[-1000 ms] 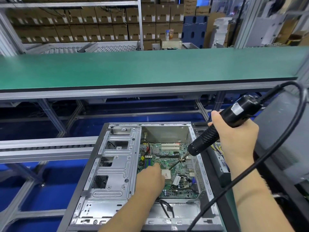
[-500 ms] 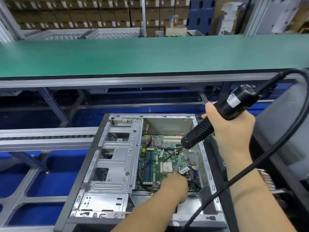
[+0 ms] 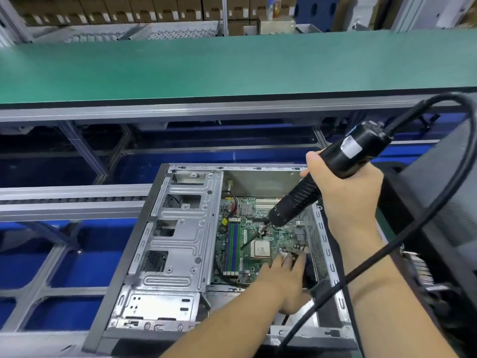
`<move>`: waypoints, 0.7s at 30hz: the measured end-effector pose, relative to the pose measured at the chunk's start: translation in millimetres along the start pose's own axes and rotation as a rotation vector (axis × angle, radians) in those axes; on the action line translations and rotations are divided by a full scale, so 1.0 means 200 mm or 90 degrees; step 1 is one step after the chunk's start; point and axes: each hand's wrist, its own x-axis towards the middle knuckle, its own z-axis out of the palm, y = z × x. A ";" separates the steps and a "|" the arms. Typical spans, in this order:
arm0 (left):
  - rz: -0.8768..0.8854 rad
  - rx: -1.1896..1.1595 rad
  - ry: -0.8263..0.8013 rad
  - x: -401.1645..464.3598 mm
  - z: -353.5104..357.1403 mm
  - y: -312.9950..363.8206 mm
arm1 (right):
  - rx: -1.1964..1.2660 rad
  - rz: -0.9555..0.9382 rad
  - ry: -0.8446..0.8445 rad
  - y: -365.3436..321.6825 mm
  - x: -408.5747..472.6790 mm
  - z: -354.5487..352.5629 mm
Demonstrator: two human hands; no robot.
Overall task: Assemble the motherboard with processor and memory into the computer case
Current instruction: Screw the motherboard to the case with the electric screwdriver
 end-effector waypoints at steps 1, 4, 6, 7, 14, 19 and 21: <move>0.002 -0.010 -0.009 -0.02 -0.02 0.00 | 0.000 0.001 0.000 0.00 -0.01 0.00; 0.053 -0.033 -0.089 -0.12 -0.11 -0.02 | -0.003 0.002 0.005 0.01 -0.01 0.00; 0.104 -0.009 -0.175 -0.21 -0.19 -0.07 | -0.009 0.001 0.019 0.02 0.01 -0.02; 0.112 -0.010 -0.192 -0.26 -0.23 -0.10 | -0.010 0.001 0.026 0.02 0.02 -0.03; -0.063 0.084 0.240 -0.43 -0.44 -0.36 | -0.030 0.005 0.026 0.04 0.03 -0.05; -0.076 0.290 0.138 -0.40 -0.32 -0.25 | -0.039 0.014 0.029 0.07 0.02 -0.04; -0.143 0.286 0.016 -0.34 -0.19 -0.21 | -0.035 0.016 0.027 0.07 0.02 -0.04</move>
